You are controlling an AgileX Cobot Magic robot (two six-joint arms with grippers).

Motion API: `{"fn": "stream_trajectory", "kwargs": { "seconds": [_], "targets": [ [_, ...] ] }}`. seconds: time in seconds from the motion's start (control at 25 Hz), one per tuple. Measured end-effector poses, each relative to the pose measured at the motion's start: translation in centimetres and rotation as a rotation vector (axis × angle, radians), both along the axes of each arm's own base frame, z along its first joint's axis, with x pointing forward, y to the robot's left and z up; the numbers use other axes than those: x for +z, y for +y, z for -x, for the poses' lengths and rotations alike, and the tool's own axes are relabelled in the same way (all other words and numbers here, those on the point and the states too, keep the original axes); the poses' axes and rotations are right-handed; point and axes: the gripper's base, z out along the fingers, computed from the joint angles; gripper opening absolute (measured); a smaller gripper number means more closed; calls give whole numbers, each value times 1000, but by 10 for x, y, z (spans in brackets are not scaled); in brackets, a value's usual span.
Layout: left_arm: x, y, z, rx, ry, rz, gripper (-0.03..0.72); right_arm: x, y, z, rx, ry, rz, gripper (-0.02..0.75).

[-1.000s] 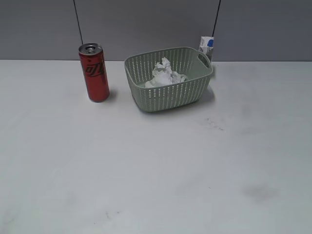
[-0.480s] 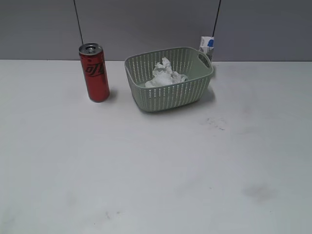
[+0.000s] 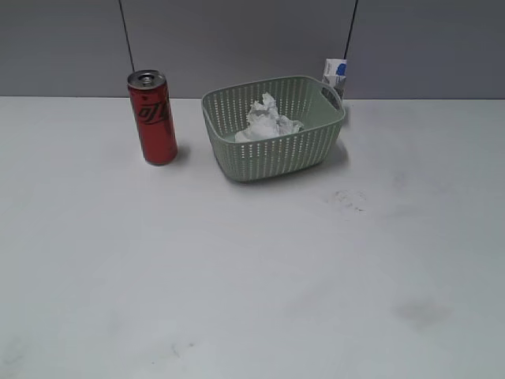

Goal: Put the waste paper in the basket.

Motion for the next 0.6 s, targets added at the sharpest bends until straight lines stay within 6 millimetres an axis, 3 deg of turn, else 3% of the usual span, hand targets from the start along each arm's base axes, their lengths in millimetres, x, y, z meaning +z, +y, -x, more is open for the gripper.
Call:
{"fn": "stream_trajectory", "kwargs": {
  "seconds": [0.6],
  "targets": [
    [0, 0, 0, 0, 0, 0, 590, 0, 0, 0, -1, 0, 1, 589]
  ]
}}
